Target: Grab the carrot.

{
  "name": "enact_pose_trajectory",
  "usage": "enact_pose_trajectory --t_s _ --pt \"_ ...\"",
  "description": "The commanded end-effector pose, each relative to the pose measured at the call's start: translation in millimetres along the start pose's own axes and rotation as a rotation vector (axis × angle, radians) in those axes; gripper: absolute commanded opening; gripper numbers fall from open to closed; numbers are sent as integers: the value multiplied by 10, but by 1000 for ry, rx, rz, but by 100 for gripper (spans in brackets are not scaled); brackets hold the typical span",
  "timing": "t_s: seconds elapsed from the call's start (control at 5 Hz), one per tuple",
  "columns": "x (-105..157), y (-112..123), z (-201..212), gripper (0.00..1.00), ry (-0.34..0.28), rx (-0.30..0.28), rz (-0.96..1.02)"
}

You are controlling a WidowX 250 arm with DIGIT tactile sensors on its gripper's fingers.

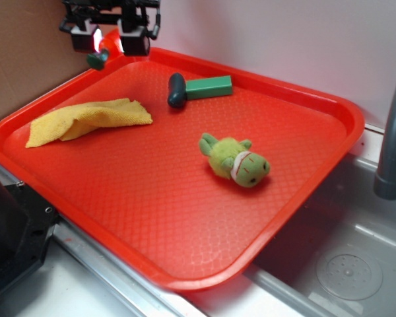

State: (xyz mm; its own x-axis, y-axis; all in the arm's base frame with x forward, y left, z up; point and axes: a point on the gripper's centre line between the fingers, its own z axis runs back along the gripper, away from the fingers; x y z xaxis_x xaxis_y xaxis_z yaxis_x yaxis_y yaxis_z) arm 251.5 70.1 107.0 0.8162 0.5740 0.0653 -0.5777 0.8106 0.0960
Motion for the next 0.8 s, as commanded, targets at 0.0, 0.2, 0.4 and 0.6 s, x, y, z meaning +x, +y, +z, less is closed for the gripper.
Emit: enact_pose_trajectory --t_s 0.0,0.2,0.4,0.6 --pt "-692 -252 674 0 -41 -229 -275" --pt "-928 -383 755 0 -16 -262 -363" --pt "-1109 -452 759 0 6 -267 -409" --pt "-1065 -416 712 0 21 -267 -398"
